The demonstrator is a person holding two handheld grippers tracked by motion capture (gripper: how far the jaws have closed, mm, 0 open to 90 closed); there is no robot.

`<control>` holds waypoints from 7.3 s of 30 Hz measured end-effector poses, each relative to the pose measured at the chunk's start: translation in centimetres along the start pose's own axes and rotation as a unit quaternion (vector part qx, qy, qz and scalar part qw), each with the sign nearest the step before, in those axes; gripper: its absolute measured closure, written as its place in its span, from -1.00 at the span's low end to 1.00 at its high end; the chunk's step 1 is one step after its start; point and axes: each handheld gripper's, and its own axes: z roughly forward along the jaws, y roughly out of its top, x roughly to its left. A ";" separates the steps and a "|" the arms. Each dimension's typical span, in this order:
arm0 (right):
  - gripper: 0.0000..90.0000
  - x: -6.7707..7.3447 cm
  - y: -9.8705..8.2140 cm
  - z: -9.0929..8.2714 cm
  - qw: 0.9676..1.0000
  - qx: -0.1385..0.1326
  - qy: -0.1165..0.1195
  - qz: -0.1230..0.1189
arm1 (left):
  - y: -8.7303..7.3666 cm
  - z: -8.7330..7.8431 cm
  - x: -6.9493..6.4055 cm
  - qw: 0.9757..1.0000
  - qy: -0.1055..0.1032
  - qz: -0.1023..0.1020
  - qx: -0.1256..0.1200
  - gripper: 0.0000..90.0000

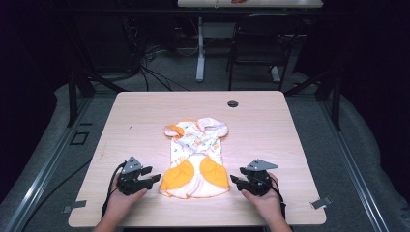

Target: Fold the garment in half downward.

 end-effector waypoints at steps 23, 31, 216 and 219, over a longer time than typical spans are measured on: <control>0.05 0.8 1.5 0.0 1.000 -0.005 0.015 -0.007 | 0.8 -0.1 -0.5 1.000 -0.014 -0.007 0.006 0.23; 0.15 0.9 3.2 0.9 1.000 0.007 0.017 -0.008 | 2.2 1.0 -0.8 1.000 -0.020 -0.001 0.010 0.20; 0.94 -2.8 13.6 12.0 0.991 0.128 0.026 -0.039 | 12.6 11.1 3.1 0.996 -0.011 -0.003 0.085 0.88; 0.94 -2.8 13.8 11.7 0.991 0.124 0.024 -0.038 | 13.0 10.8 3.0 0.997 -0.010 -0.001 0.081 0.88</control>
